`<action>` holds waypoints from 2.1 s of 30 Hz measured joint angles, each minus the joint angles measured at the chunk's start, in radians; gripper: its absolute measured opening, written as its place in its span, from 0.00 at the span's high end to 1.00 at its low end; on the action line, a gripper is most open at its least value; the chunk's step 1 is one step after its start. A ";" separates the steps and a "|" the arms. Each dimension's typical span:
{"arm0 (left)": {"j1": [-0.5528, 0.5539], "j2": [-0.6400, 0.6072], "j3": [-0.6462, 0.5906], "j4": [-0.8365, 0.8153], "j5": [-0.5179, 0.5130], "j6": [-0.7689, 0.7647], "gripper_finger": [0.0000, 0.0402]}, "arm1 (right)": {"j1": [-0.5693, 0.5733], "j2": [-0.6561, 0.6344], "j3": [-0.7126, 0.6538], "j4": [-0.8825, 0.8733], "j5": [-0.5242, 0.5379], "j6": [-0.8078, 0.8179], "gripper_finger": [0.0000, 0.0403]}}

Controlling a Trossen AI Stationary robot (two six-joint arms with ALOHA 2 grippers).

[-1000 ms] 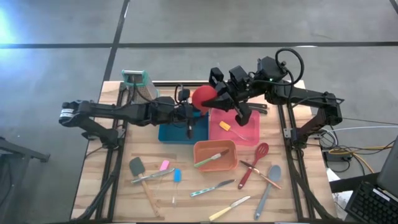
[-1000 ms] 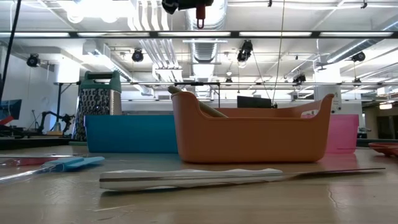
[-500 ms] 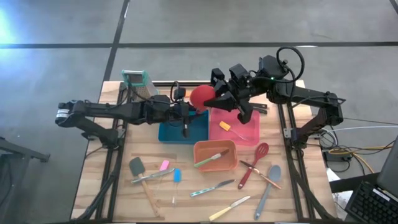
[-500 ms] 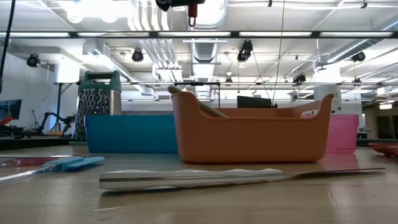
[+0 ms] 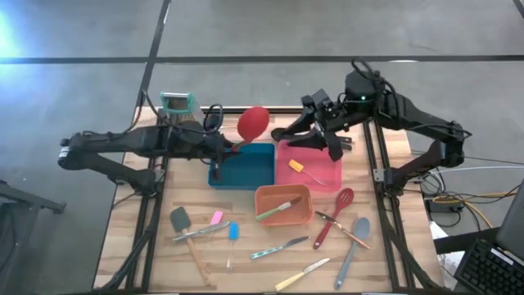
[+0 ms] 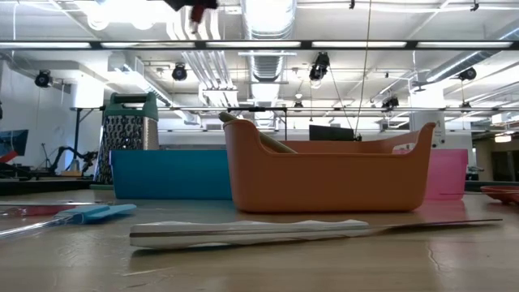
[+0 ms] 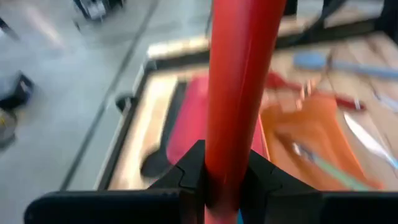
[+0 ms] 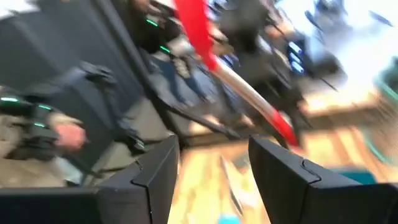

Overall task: Pick & Place Kitchen Items
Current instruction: Put the red serving spoon into the blue bin

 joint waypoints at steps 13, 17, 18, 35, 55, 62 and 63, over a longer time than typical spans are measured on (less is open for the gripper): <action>0.039 0.136 0.287 -0.736 0.000 -0.204 0.85 | -0.003 -0.081 0.000 -0.529 0.524 0.016 0.52; 0.071 0.211 0.323 -0.900 0.000 -0.258 0.85 | -0.003 -0.089 0.000 -0.565 0.622 0.017 0.52; 0.078 0.231 0.326 -0.943 0.000 -0.264 0.85 | -0.003 -0.089 0.000 -0.568 0.629 0.015 0.52; 0.149 0.390 0.122 -0.999 0.208 -0.364 0.85 | -0.005 -0.087 -0.086 -0.590 0.635 0.010 0.52; 0.207 0.508 -0.035 -0.925 0.280 -0.231 0.85 | -0.004 -0.088 -0.231 -0.477 0.640 0.009 0.52; 0.269 0.590 -0.005 -0.893 0.263 -0.178 0.85 | -0.004 -0.089 -0.231 -0.477 0.641 0.010 0.52; 0.275 0.596 0.004 -0.887 0.263 -0.172 0.85 | -0.004 -0.089 -0.231 -0.477 0.641 0.010 0.52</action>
